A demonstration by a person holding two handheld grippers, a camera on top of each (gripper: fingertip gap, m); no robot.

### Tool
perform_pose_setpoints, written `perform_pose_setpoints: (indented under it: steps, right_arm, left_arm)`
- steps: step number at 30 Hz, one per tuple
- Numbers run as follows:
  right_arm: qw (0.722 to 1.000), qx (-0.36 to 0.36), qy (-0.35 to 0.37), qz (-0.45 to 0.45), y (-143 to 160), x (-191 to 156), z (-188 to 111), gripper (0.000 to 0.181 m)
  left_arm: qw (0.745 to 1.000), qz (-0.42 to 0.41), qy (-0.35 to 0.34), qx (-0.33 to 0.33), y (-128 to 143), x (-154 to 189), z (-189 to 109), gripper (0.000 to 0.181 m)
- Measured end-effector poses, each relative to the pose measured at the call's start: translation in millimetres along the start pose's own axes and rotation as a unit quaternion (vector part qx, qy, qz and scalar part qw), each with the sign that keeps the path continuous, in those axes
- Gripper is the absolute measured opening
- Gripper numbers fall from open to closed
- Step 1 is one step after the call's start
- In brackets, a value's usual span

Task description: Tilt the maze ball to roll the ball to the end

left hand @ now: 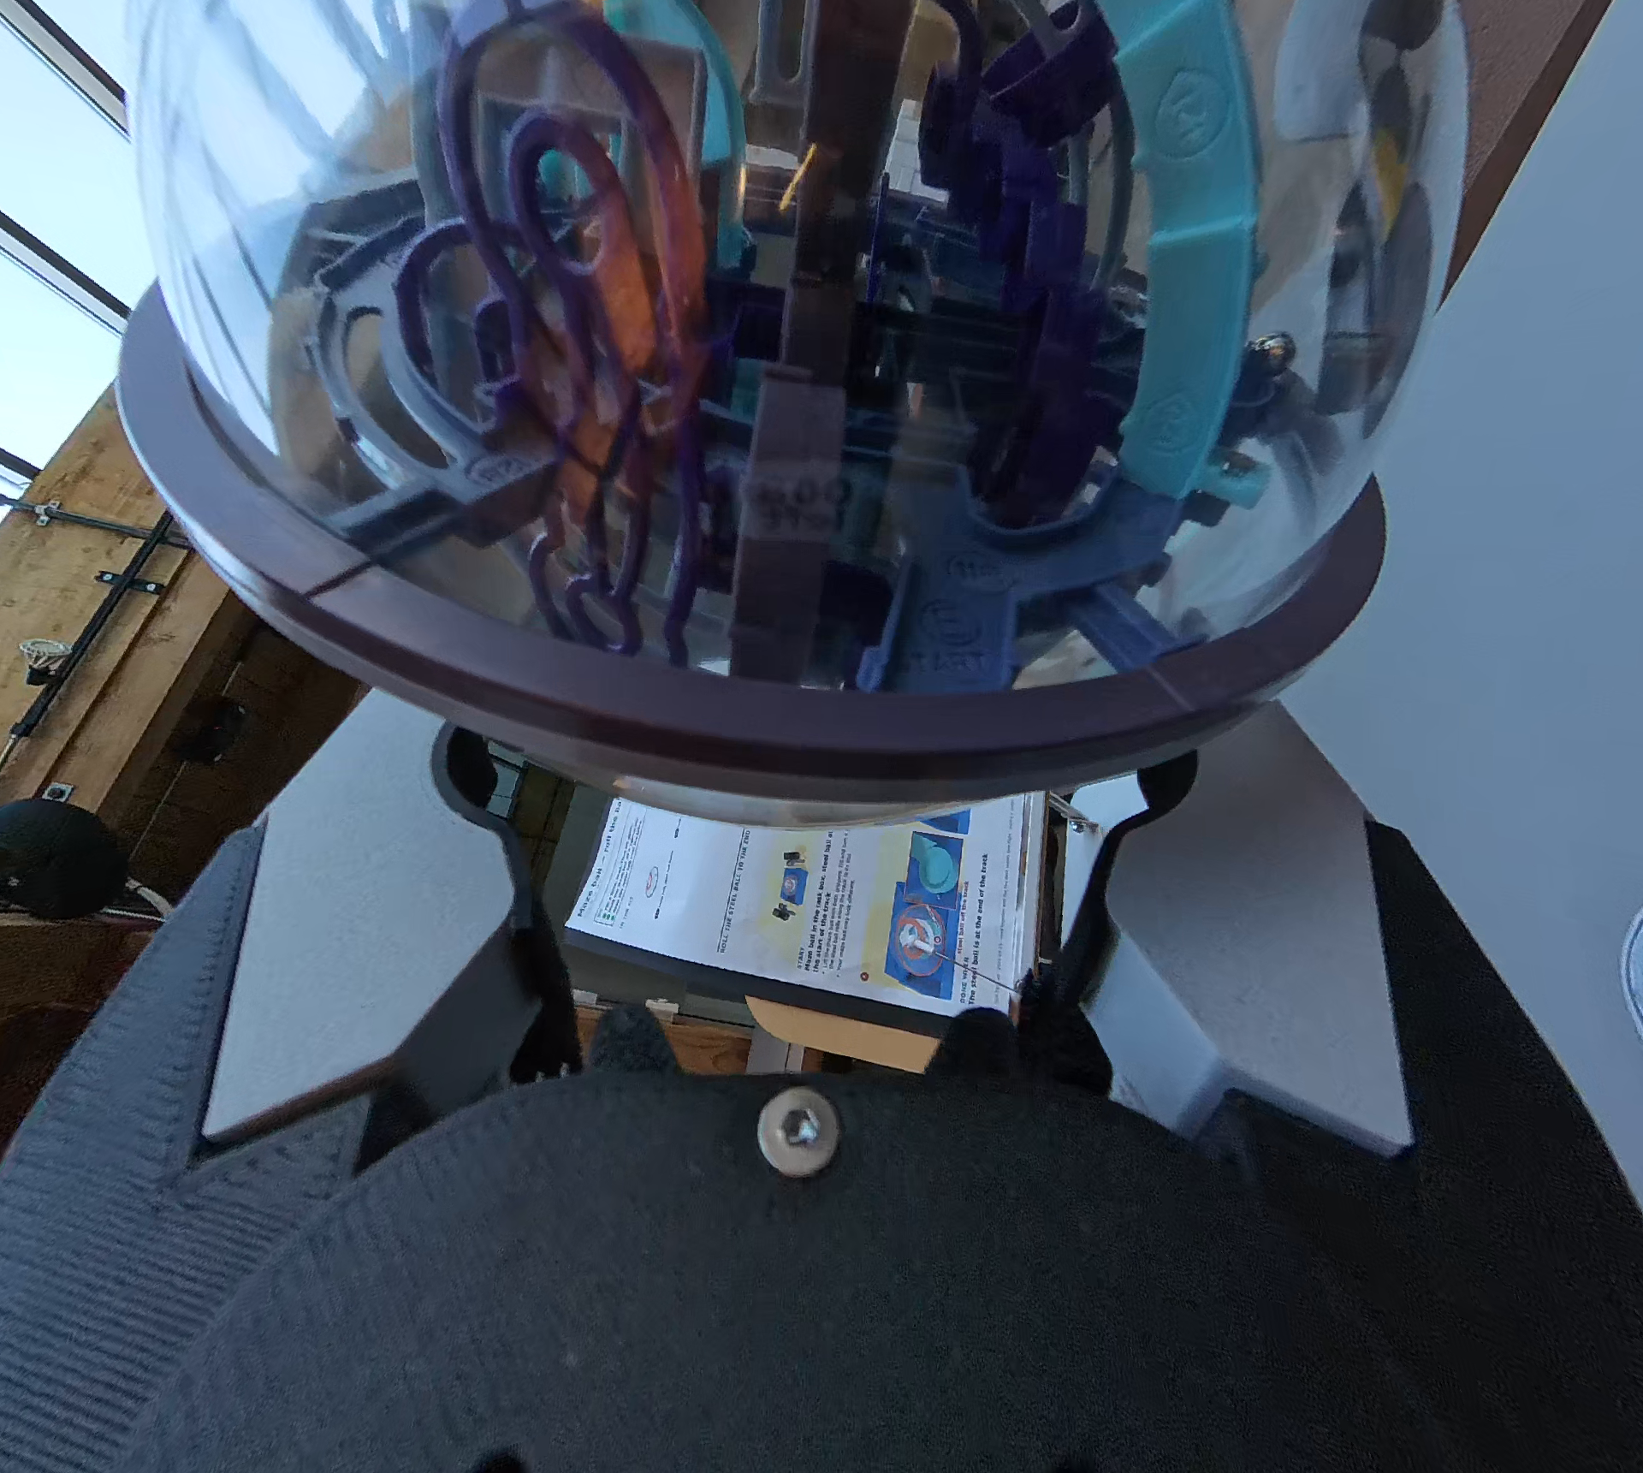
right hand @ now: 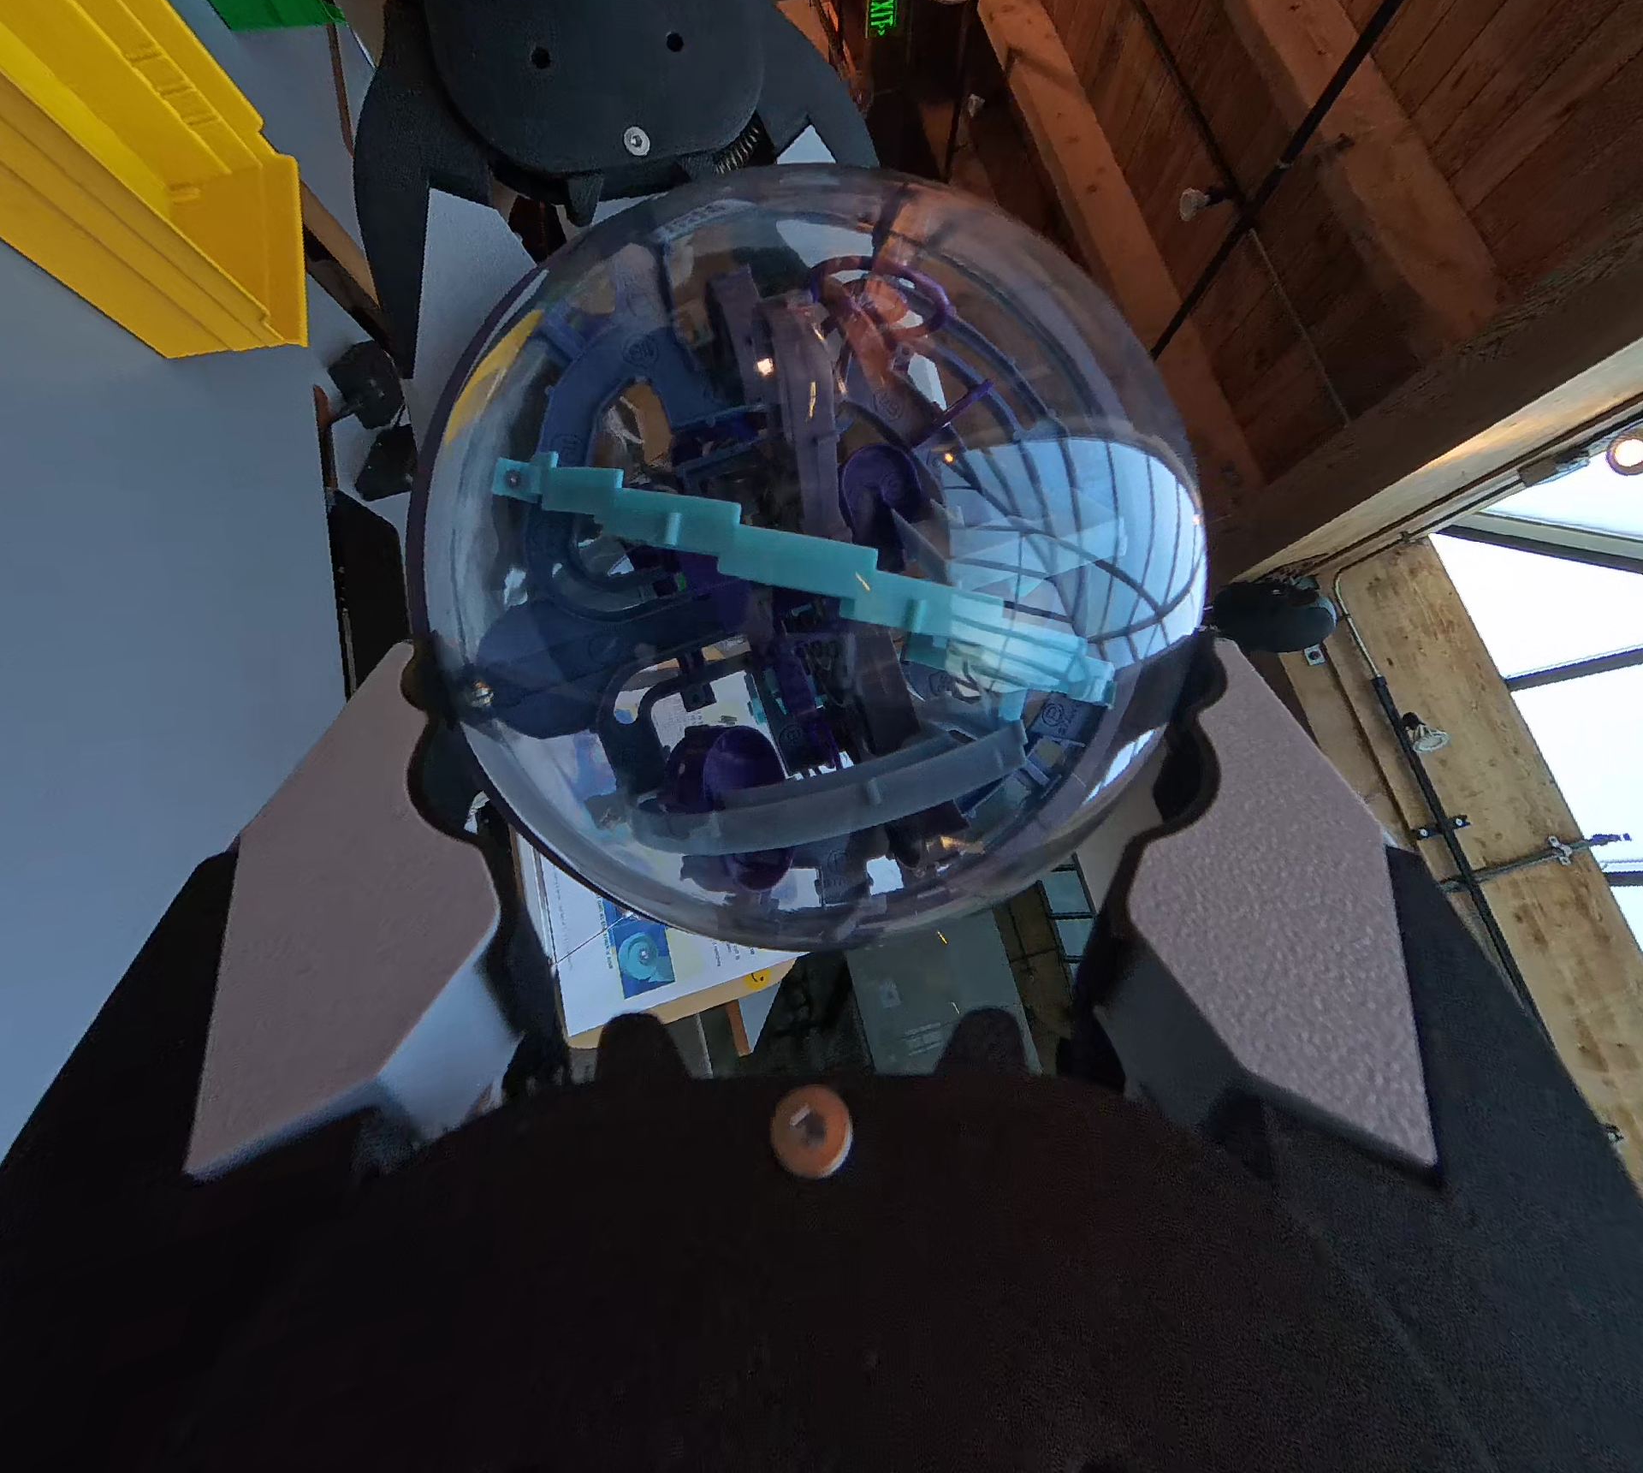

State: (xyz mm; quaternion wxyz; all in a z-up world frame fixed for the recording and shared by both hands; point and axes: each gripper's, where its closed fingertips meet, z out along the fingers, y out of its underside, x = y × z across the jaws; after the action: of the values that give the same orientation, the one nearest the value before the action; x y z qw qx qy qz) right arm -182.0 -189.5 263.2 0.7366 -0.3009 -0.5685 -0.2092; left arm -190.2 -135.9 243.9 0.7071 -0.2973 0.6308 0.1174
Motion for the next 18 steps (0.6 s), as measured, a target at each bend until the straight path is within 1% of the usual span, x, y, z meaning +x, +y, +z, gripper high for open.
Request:
perform_pose_setpoints:
  steps: [18]
  right_arm:
    - [0.998, -0.017, -0.052, 0.005, 12, -38, 17, 0.157]
  left_arm:
    - [0.998, -0.055, -0.004, 0.003, 33, 33, -1, 0.147]
